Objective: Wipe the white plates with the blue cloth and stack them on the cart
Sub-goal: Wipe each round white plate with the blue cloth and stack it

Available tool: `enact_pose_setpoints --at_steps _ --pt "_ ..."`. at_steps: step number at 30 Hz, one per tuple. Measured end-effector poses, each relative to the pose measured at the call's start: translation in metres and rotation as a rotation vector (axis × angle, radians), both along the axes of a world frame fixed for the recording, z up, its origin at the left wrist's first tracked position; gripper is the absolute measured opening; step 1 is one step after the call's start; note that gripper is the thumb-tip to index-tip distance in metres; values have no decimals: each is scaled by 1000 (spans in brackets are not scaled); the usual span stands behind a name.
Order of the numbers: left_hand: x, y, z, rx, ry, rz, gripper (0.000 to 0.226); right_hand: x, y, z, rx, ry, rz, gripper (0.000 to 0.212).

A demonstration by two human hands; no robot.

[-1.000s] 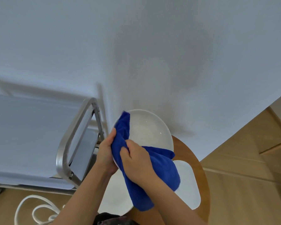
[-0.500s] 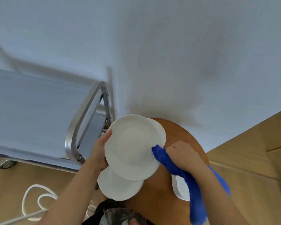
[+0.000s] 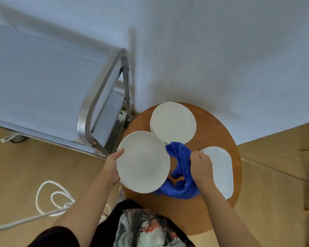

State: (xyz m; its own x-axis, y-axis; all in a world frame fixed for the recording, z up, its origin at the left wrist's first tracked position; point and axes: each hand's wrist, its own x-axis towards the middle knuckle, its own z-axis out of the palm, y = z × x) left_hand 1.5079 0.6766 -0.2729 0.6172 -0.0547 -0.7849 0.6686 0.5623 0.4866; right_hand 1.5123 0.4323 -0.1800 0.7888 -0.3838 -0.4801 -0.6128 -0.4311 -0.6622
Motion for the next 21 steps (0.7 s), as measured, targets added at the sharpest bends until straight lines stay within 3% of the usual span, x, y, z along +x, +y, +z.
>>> enact_pose_setpoints --at_steps 5,14,21 --pt "-3 0 -14 49 97 -27 24 -1 7 -14 -36 -11 21 35" --pt "1 0 -36 203 249 -144 38 -8 13 -27 -27 -28 11 32" --pt "7 3 -51 838 14 -593 38 -9 11 -41 -46 -34 -23 32"
